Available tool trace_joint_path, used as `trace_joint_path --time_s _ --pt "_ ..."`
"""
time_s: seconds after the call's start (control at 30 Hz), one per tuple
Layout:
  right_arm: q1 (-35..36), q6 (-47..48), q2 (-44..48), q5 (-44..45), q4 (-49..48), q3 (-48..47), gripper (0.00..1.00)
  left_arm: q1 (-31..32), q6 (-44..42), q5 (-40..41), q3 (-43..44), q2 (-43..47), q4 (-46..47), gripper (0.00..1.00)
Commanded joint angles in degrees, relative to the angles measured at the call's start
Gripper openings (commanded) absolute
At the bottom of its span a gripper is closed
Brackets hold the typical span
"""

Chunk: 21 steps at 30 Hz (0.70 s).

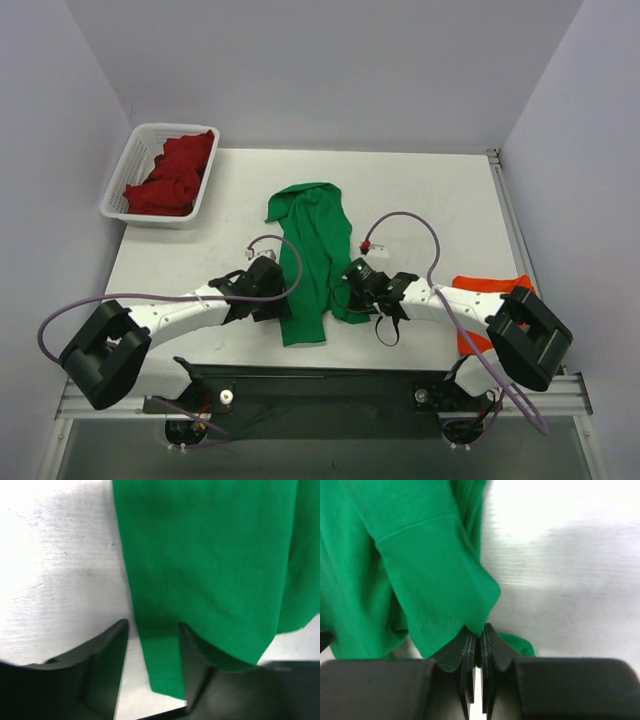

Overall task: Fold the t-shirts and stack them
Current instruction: Flatten out the tshirt

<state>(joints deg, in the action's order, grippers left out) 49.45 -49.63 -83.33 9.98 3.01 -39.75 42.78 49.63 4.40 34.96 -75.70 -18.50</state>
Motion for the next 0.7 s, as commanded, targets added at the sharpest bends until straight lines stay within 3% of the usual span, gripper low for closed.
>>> trace_joint_path --time_s 0.0,0.03,0.07,0.13,0.2,0.5,0.67 --pt "-1.5 -0.3 6.6 6.8 7.6 -1.5 0.03 0.8 1.5 3.2 1.5 -3.9 3.6 0.5" --pt "-2.1 0.1 7.7 7.2 9.8 -1.6 0.01 0.8 1.4 3.7 1.9 -4.4 3.6 0.44" --pt "-3.8 0.9 10.1 7.2 11.8 -1.6 0.0 0.7 1.3 4.8 3.3 -5.1 2.3 0.24" --pt "-6.1 1.9 12.7 7.2 13.7 -1.7 0.0 -0.6 0.3 6.1 5.3 -5.3 0.4 0.08" --pt "-8.0 3.7 16.7 7.6 15.5 -1.8 0.0 -2.5 -1.7 7.4 9.0 -4.4 -2.6 0.0" --pt "-15.8 11.2 28.4 11.2 29.2 -9.3 0.0 -21.1 -12.4 3.9 25.7 5.6 -14.5 0.0" --pt "-21.1 13.9 33.6 10.8 33.5 -14.4 0.0 -27.7 -16.7 2.2 38.4 7.3 -21.2 0.0"
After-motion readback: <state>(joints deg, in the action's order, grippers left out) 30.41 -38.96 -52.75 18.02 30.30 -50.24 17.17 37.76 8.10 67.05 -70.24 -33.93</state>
